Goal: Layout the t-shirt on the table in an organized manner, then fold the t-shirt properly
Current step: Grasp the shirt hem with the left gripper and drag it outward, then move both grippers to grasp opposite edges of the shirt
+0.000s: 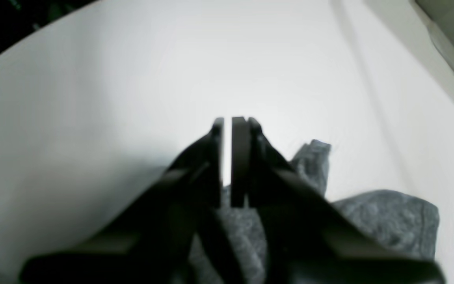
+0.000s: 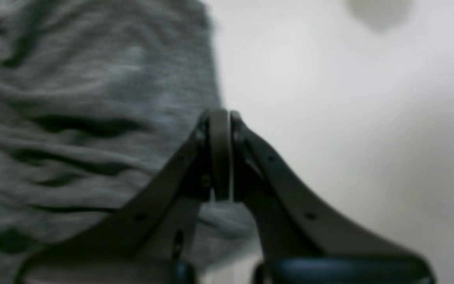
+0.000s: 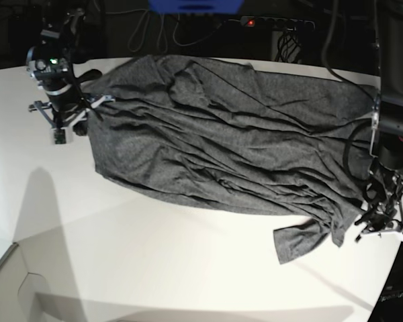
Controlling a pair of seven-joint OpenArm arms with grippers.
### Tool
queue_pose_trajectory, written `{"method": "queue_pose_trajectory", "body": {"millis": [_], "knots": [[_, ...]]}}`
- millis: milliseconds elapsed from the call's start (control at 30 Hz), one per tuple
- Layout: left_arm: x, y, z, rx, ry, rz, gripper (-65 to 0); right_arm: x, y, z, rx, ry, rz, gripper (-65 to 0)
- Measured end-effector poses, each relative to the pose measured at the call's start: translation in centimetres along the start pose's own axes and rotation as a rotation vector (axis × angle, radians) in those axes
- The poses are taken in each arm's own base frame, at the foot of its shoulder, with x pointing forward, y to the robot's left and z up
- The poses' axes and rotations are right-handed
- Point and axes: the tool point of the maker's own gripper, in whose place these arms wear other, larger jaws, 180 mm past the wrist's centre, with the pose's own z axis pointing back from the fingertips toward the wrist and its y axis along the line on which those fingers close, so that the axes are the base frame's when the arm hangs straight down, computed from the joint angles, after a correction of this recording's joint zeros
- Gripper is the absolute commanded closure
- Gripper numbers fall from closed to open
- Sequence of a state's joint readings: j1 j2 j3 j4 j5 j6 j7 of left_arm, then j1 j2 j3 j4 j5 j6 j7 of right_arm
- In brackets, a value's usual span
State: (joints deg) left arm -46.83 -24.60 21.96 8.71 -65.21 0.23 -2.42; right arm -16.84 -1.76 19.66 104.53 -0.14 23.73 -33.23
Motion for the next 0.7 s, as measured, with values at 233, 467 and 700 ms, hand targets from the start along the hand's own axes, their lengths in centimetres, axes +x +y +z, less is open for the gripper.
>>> {"method": "queue_pose_trajectory", "body": {"millis": [233, 467, 700], "knots": [[-2.0, -13.5, 2.7, -0.35, 0.082, -0.181, -2.8, -0.5, 1.4, 0.0, 0.035, 0.01, 0.011, 0.0], [-8.5, -18.2, 3.4, -0.388, 0.135, -0.538, -3.0, -2.1, 1.2, 0.6, 0.032, 0.047, 0.013, 0.0], [-13.1, -16.5, 3.3, -0.33, 0.156, -0.673, -3.0, -3.7, 1.1, 1.4, 0.028, 0.086, 0.015, 0.0]]}}
